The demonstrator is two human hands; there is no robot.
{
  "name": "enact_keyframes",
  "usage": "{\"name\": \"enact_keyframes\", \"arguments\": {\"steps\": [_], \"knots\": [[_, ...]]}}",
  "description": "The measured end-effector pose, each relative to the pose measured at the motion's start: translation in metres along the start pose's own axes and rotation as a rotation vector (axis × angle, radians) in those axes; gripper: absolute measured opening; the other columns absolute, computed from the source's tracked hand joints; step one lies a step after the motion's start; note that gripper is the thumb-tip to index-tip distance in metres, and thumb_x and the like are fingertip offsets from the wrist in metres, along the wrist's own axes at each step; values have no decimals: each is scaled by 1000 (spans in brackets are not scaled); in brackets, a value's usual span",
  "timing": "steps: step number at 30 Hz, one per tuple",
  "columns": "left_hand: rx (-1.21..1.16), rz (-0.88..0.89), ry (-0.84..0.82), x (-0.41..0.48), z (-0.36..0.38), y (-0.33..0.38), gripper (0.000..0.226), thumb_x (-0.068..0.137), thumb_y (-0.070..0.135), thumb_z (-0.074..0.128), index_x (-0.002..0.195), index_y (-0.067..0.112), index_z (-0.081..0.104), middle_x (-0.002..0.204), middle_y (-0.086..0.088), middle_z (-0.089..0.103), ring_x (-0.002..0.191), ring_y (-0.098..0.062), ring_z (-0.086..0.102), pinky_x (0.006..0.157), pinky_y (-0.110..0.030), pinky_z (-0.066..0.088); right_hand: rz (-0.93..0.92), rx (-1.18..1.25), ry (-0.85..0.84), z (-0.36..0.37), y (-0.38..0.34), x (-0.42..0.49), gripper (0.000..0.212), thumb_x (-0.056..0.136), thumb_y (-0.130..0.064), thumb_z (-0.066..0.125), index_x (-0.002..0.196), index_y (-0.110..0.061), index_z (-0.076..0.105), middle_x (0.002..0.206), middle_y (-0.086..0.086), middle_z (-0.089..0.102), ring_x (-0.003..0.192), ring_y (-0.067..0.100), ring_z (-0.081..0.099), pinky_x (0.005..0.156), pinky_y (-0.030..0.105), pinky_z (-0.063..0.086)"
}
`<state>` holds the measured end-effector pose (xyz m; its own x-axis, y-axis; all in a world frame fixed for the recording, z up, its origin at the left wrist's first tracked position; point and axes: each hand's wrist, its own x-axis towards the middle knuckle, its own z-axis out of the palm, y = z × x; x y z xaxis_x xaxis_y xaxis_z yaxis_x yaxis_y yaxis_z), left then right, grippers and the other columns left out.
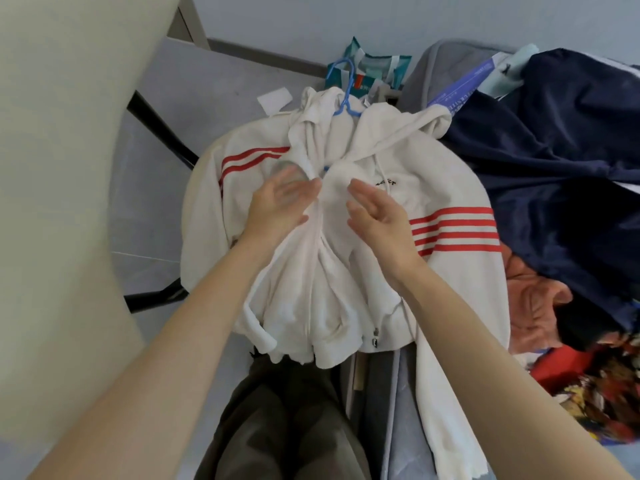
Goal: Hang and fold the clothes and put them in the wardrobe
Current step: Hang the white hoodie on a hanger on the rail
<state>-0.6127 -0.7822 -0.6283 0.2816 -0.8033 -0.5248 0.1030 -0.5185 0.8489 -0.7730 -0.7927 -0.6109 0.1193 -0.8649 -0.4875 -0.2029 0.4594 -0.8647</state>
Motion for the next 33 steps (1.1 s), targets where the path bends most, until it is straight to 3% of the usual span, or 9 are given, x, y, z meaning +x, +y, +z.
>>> {"name": "enact_keyframes", "arguments": {"steps": [3, 7, 11, 13, 15, 17, 20, 28, 33], "knots": [[182, 17, -75, -16, -2, -39, 40, 92, 32, 61, 130, 25, 54, 116, 18, 56, 87, 20, 55, 76, -3, 45, 10, -352, 38, -10, 40, -17, 36, 96, -11, 50, 131, -17, 54, 128, -7, 58, 120, 9, 53, 102, 24, 41], [324, -92, -19, -52, -6, -102, 39, 91, 21, 60, 129, 24, 50, 115, 4, 57, 87, 4, 55, 66, -6, 41, 263, -611, -103, -25, 100, -41, 44, 95, -18, 54, 138, -16, 44, 134, 0, 54, 120, 14, 50, 90, 16, 34], [475, -149, -106, -81, 0, -148, 48, 91, 28, 61, 135, 24, 42, 116, 3, 48, 100, -10, 53, 82, -21, 43, 266, -794, -181, -27, 128, -57, 49, 92, -25, 60, 137, -15, 43, 126, 3, 55, 114, 21, 53, 94, 29, 43], [573, -99, -65, -87, 3, -161, 52, 89, 34, 64, 134, 24, 40, 114, 4, 42, 102, -13, 49, 84, -28, 46, 260, -806, -163, -23, 133, -60, 28, 92, -30, 59, 115, -16, 49, 99, -2, 59, 95, 20, 58, 78, 32, 48], [730, -37, 21, -88, 8, -166, 47, 86, 40, 65, 124, 22, 43, 109, 7, 39, 97, -11, 45, 72, -30, 45, 211, -758, -141, -20, 133, -65, 16, 94, -28, 54, 95, -17, 42, 76, -5, 51, 72, 14, 54, 59, 25, 41], [914, 27, 69, -84, 13, -166, 36, 88, 41, 62, 109, 17, 46, 104, 7, 41, 90, -10, 43, 62, -27, 36, 121, -690, -77, -21, 130, -71, 16, 94, -22, 51, 87, -16, 38, 66, -4, 46, 56, 7, 45, 48, 18, 32], [1084, 98, 7, -77, 18, -167, 17, 97, 26, 46, 103, 10, 49, 104, -4, 51, 85, -16, 48, 63, -28, 35, 32, -581, 87, -33, 113, -81, 18, 90, -19, 54, 79, -16, 40, 61, -2, 46, 45, 3, 40, 43, 15, 33], [475, 55, 161, -80, -7, -75, 11, 96, 17, 49, 91, 7, 50, 75, 2, 53, 71, -16, 51, 53, -18, 32, -11, -124, 674, -70, 21, -88, 28, 82, -12, 57, 68, -20, 34, 59, -7, 33, 45, 4, 28, 47, 19, 27], [490, 332, 232, -38, -13, 35, 5, 91, 14, 53, 92, 10, 50, 79, 2, 56, 69, -13, 48, 57, -17, 32, -369, -301, 759, -56, -34, -85, 16, 74, -13, 57, 75, -16, 41, 57, -12, 36, 50, 1, 37, 50, 11, 32]]}}
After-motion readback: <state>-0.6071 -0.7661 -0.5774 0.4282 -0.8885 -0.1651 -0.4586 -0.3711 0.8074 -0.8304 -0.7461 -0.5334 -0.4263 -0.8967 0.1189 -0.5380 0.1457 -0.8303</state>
